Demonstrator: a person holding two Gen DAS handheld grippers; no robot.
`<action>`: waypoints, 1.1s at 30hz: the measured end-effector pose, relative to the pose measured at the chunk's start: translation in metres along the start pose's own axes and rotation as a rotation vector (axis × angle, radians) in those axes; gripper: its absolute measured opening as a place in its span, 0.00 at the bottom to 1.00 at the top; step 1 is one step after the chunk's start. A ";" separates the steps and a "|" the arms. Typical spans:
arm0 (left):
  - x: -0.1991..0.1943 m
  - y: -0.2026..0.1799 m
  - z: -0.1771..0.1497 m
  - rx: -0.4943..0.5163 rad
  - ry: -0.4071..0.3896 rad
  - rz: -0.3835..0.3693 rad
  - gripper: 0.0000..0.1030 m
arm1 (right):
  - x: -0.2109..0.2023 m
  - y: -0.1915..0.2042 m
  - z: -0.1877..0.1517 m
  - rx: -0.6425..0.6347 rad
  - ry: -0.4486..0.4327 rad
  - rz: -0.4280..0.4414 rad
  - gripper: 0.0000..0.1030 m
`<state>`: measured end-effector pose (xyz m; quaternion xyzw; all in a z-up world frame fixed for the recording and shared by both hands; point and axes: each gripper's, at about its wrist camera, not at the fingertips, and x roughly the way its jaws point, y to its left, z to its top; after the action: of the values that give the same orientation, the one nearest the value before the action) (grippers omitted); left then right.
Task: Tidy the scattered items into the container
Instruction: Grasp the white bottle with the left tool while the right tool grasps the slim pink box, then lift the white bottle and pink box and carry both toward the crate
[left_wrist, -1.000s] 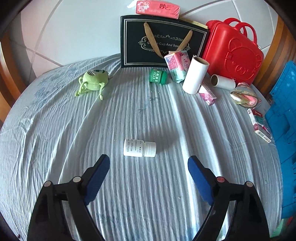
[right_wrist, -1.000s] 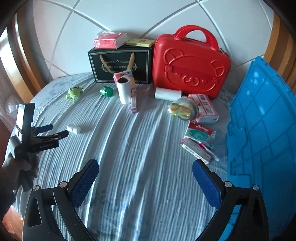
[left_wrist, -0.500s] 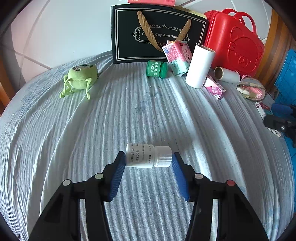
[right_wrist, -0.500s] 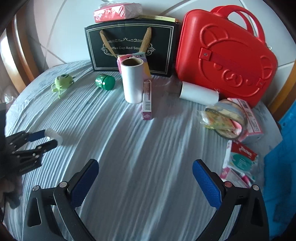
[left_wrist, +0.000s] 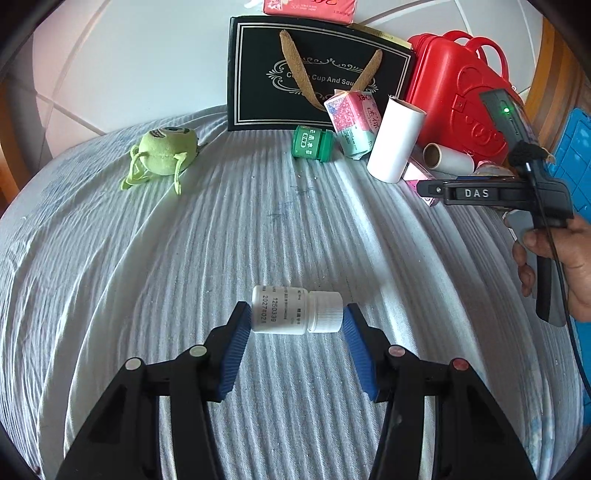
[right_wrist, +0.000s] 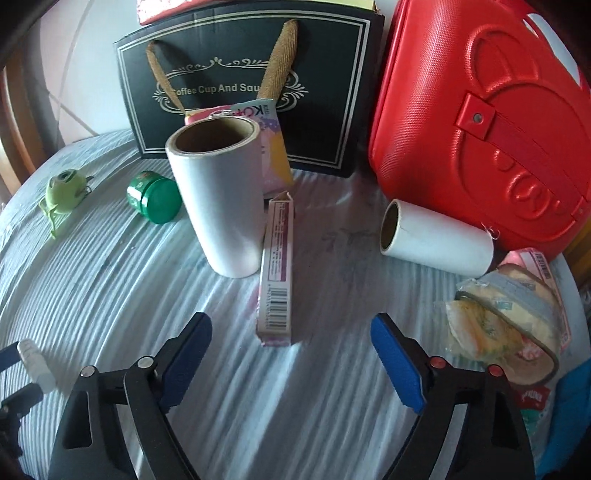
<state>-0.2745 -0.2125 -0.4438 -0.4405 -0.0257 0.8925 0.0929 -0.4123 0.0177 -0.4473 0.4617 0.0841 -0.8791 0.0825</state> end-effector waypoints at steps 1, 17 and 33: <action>0.000 0.000 0.000 -0.002 -0.001 -0.001 0.50 | 0.004 -0.001 0.002 -0.005 0.005 -0.001 0.76; -0.001 0.003 -0.004 -0.033 0.024 -0.005 0.49 | -0.017 -0.007 -0.011 0.005 0.038 0.066 0.17; -0.082 -0.014 -0.014 -0.035 0.015 0.015 0.48 | -0.115 -0.012 -0.097 0.079 0.122 0.151 0.17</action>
<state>-0.2128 -0.2150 -0.3860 -0.4489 -0.0372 0.8893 0.0789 -0.2730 0.0594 -0.4062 0.5222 0.0193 -0.8434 0.1250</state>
